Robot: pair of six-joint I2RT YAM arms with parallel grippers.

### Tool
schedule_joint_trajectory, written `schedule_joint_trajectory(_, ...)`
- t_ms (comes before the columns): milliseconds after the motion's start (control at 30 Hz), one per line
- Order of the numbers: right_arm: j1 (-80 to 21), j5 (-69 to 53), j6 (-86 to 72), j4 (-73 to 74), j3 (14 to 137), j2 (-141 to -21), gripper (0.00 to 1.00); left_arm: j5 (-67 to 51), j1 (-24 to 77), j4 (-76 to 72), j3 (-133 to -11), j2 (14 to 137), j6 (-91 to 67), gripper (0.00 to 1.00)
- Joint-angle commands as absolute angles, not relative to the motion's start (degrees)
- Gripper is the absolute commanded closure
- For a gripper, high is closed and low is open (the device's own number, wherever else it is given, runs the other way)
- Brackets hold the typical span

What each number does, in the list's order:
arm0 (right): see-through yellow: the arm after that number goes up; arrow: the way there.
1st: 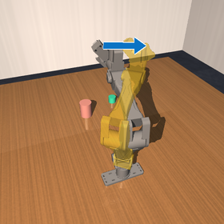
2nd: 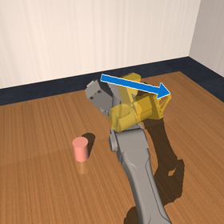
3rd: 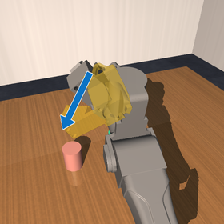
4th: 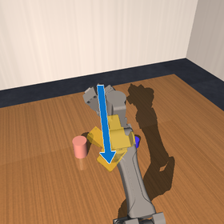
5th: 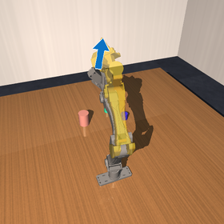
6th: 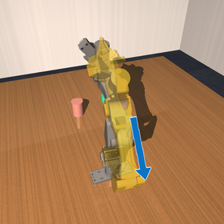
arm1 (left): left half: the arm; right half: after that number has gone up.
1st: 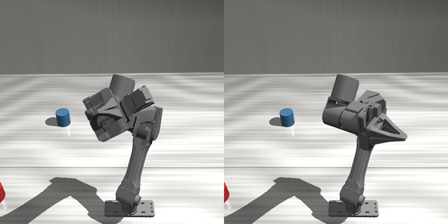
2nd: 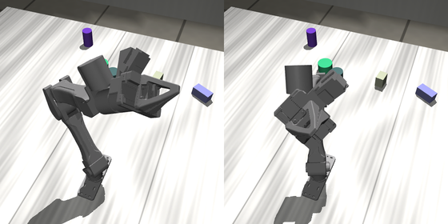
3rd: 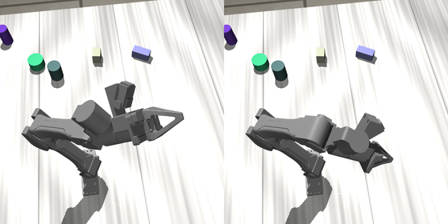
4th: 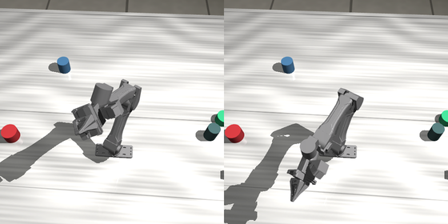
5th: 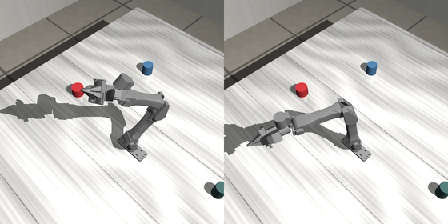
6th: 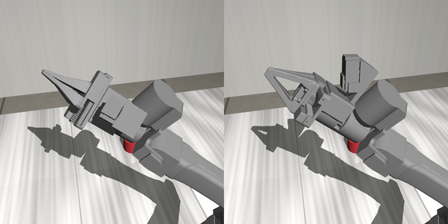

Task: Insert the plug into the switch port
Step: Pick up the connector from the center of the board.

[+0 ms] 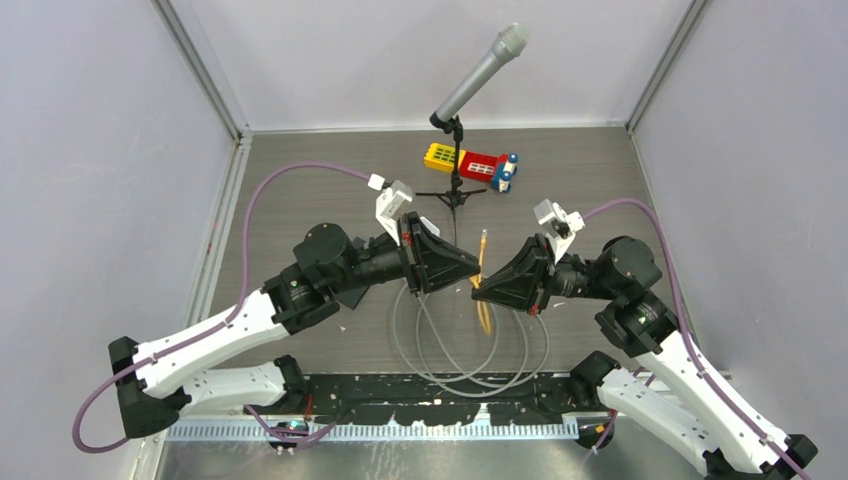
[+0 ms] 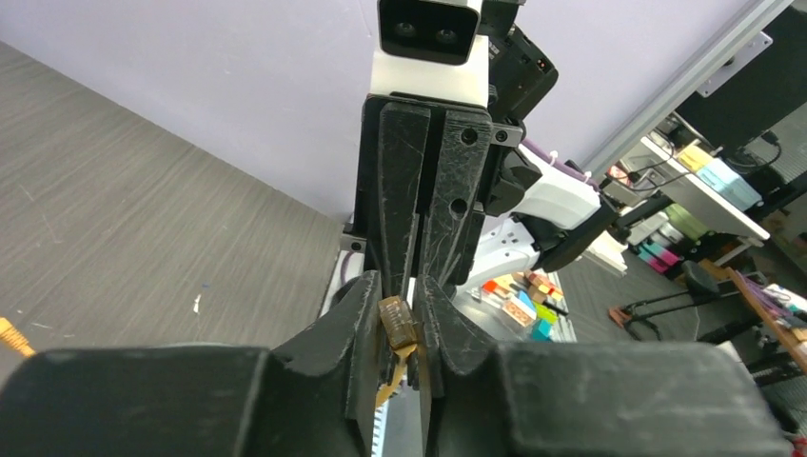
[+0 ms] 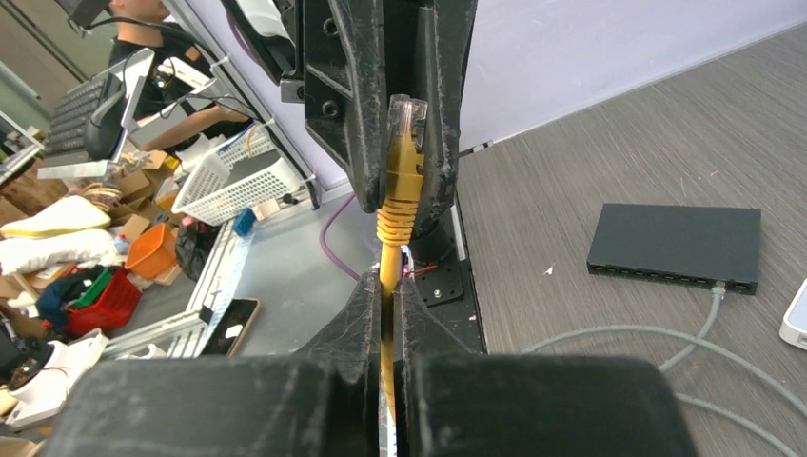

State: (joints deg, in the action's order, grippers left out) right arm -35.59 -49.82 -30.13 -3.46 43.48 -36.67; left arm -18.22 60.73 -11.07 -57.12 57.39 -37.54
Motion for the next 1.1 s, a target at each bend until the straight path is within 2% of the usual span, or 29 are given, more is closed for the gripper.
schedule_joint_trajectory(0, -36.0, -49.6, -29.3, -5.3, 44.0, -36.4, 0.99, -20.4, 60.7, -14.6, -59.2, 57.7, -38.6, 0.89)
schedule_joint_trajectory(67, -36.0, -48.6, -27.9, -3.1, 44.5, -36.2, 1.0, -20.2, 60.7, -14.1, -59.2, 57.7, -38.8, 0.99)
schedule_joint_trajectory(267, -36.0, -44.7, -23.9, 4.1, 45.9, -34.4, 0.84, -17.4, 60.7, -11.6, -58.9, 56.7, -38.4, 1.0)
schedule_joint_trajectory(400, -36.0, -41.4, -21.5, 7.9, 46.1, -32.9, 0.57, -12.2, 60.7, -9.9, -58.2, 55.3, -38.3, 1.0)
schedule_joint_trajectory(500, -36.0, -38.1, -18.3, 11.1, 46.4, -32.5, 0.46, -6.5, 60.7, -8.3, -57.6, 54.0, -38.4, 1.0)
schedule_joint_trajectory(700, -36.0, -30.7, -11.8, 9.3, 44.1, -31.4, 0.41, 4.1, 60.7, -7.0, -57.2, 53.3, -40.0, 1.0)
schedule_joint_trajectory(1067, -36.0, -29.6, -11.0, -1.9, 45.5, -37.4, 0.39, 5.3, 60.9, -6.5, -58.2, 56.5, -41.5, 1.0)
